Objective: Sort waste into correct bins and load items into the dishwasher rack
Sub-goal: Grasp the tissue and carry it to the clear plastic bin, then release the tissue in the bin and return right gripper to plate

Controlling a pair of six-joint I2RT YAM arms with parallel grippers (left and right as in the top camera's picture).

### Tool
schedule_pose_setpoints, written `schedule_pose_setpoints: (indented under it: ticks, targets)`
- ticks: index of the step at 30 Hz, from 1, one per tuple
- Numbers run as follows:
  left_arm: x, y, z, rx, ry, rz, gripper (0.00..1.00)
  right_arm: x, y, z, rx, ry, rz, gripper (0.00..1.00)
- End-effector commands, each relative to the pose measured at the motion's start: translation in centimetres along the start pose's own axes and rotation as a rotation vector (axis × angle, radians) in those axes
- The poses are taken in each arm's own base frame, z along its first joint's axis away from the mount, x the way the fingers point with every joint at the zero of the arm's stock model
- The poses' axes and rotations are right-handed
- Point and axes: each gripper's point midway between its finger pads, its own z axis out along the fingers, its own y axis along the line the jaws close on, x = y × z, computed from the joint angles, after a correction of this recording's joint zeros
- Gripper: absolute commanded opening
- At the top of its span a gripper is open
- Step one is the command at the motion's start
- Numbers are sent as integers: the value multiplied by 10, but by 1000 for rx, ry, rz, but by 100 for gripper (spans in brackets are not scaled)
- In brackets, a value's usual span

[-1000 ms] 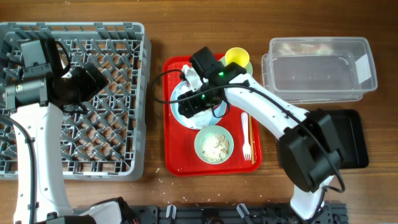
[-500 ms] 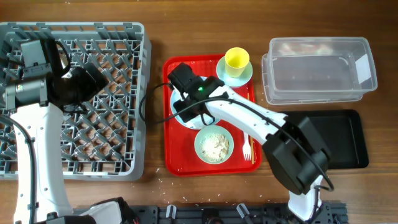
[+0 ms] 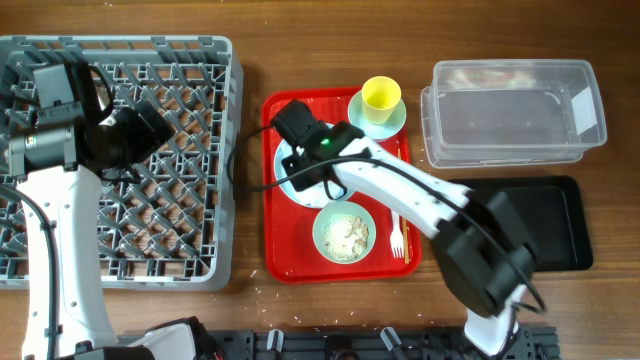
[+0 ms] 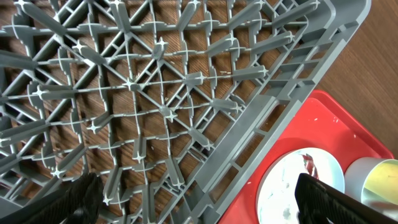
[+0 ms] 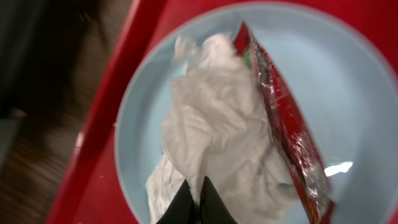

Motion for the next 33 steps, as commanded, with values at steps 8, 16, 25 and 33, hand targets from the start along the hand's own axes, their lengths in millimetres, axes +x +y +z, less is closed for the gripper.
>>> schedule_pose_setpoints:
  ticks: [8,16,25,33]
  targets:
    - [-5,-3,-7,19,-22,-11,100,-73,-141,-215,141,-519,325,4]
    - [-5,-3,-7,19,-22,-11,100,-9,-350,-206,470,-476,795,4]
    - [-5,-3,-7,19,-22,-11,100,2,-340,-133,130,-287,626,72]
    - [-5,-3,-7,19,-22,-11,100,-32,-167,-207,-332,-374,304,69]
